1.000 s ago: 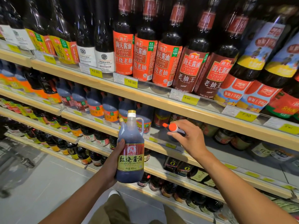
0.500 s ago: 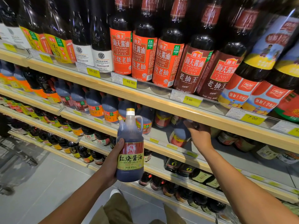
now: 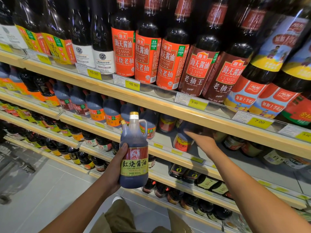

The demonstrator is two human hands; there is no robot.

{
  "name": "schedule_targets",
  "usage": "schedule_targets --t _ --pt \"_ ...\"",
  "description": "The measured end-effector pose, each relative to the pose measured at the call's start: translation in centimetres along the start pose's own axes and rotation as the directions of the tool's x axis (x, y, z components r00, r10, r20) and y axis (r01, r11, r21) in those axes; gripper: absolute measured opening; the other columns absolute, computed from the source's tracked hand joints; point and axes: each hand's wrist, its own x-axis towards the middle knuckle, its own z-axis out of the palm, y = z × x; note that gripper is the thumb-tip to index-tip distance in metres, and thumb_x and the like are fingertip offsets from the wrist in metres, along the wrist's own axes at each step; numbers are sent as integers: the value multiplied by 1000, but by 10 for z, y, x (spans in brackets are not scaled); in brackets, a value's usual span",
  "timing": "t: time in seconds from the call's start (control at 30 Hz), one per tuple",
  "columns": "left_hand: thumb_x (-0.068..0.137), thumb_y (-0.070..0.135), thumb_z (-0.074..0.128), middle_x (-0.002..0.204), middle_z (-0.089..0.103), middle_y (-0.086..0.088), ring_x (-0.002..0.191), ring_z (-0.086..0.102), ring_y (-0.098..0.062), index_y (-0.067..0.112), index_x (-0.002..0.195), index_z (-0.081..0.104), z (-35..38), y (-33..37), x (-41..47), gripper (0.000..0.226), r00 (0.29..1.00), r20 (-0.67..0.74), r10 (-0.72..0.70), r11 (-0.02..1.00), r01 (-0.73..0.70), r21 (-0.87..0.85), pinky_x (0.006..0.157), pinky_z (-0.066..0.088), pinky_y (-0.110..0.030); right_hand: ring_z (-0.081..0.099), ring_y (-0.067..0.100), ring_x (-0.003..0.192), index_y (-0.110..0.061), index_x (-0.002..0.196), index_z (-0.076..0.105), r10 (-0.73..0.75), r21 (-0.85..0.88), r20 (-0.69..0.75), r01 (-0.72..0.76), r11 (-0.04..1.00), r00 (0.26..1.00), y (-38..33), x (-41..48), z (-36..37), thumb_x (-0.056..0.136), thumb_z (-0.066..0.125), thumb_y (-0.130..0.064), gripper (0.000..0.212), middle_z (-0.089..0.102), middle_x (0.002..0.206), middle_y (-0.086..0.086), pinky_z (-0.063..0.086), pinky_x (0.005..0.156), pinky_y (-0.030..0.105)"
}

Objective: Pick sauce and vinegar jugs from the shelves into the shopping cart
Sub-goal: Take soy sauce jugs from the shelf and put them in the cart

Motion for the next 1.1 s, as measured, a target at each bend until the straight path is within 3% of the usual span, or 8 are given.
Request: schedule_targets --t 0.13,0.3,0.4,0.5,0.6,0.7,0.93,1.1 --pt "36 77 87 113 73 -22 97 74 -34 15 124 64 0 1 1 110 1000 -28 12 999 -13 -31 74 62 -39 55 20 75 -13 76 57 -62 -68 -58 58 996 996 18 1 17 71 78 -66 57 58 78 4 41 63 30" --pt "36 76 88 111 74 -21 96 74 -33 17 123 64 -3 -2 6 108 1000 -25 11 999 -12 -43 72 62 -39 41 8 62 -26 67 39 -135 -88 -53 130 988 989 25 1 15 85 76 -50 48 39 65 -10 29 53 23" --pt "59 72 79 104 76 -19 90 75 -32 16 119 65 -4 -2 8 83 999 -29 15 999 -16 -37 69 63 -38 56 17 88 -20 86 57 -130 -69 -38 127 989 991 29 2 11 87 73 -52 36 57 85 -6 45 69 24" --pt "83 54 48 97 77 -15 85 76 -28 16 115 64 -3 1 10 53 1000 -24 -11 1000 10 -25 69 63 -36 60 24 114 -6 128 55 -85 23 -14 85 996 996 27 -2 11 76 71 -73 86 61 127 6 50 101 42" --pt "82 59 53 102 77 -17 89 76 -30 15 118 64 -3 6 10 58 999 -40 -17 1000 17 -7 71 63 -37 63 21 105 0 137 50 -76 23 6 76 997 997 35 5 9 53 66 -93 127 64 127 12 54 91 41" --pt "51 75 83 109 74 -21 95 74 -35 15 120 67 -6 7 12 92 999 -24 -28 1000 28 -2 71 62 -39 64 24 110 2 143 44 -51 26 8 51 998 999 28 4 12 72 69 -78 110 62 132 13 53 98 46" --pt "41 75 87 108 74 -22 93 75 -34 14 120 66 -12 7 14 102 999 -30 -20 999 20 -31 70 62 -39 58 29 127 1 147 43 -78 -5 52 78 997 996 14 11 31 41 62 -100 148 53 147 13 47 109 49" --pt "83 58 50 102 76 -19 88 75 -30 10 126 61 -20 10 9 65 998 -69 -8 1000 6 -24 71 63 -37 52 32 134 4 149 38 -72 -46 78 76 996 994 -7 10 57 75 62 -82 116 46 153 18 42 113 48"
